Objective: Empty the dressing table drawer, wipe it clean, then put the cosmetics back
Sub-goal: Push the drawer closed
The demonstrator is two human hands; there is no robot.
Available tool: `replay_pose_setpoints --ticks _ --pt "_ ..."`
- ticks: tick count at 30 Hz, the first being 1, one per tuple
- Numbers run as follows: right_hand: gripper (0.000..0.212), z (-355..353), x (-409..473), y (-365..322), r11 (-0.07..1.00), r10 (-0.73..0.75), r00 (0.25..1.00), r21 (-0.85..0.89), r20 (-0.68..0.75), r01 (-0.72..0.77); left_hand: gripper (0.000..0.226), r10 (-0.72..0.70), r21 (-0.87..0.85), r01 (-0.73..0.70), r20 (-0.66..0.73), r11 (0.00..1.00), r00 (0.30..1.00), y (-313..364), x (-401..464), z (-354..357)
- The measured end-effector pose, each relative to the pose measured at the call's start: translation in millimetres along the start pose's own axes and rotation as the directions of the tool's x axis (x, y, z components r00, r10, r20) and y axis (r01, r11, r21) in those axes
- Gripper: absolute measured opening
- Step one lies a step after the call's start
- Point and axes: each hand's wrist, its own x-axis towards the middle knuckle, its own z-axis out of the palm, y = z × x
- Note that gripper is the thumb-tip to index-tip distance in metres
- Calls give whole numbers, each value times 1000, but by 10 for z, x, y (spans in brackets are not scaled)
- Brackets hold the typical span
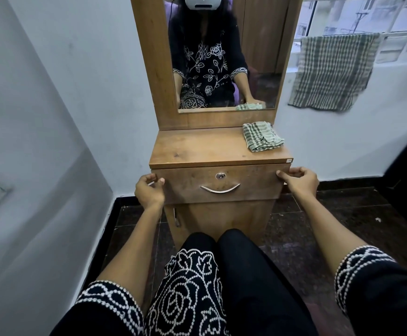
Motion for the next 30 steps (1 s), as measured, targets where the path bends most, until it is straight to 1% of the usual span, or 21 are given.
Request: replay_pose_setpoints --ticks 3,7,12,19,24,27,30 --pt "37 45 11 -44 1000 -5 1000 -18 -26 5 31 20 29 -22 77 999 997 -14 17 12" --pt "37 102 2 -101 1000 -9 997 -18 -71 8 40 27 46 -34 147 998 989 9 45 34" --pt "41 114 -22 -101 1000 -15 997 -2 -79 15 41 43 57 -54 183 997 982 -8 46 33" --pt "38 120 -53 -141 1000 -2 997 -31 -81 -1 47 27 73 -43 216 996 976 19 28 31" --pt "37 136 -94 -154 999 21 999 -49 -27 -22 43 22 96 -45 231 994 973 38 -8 0" --pt "37 117 -140 -178 998 35 999 -55 0 -35 47 5 123 -36 240 992 971 24 -56 -32" --pt "35 106 -204 -204 998 66 997 11 30 -66 47 -7 143 -29 247 989 969 19 -144 -87"
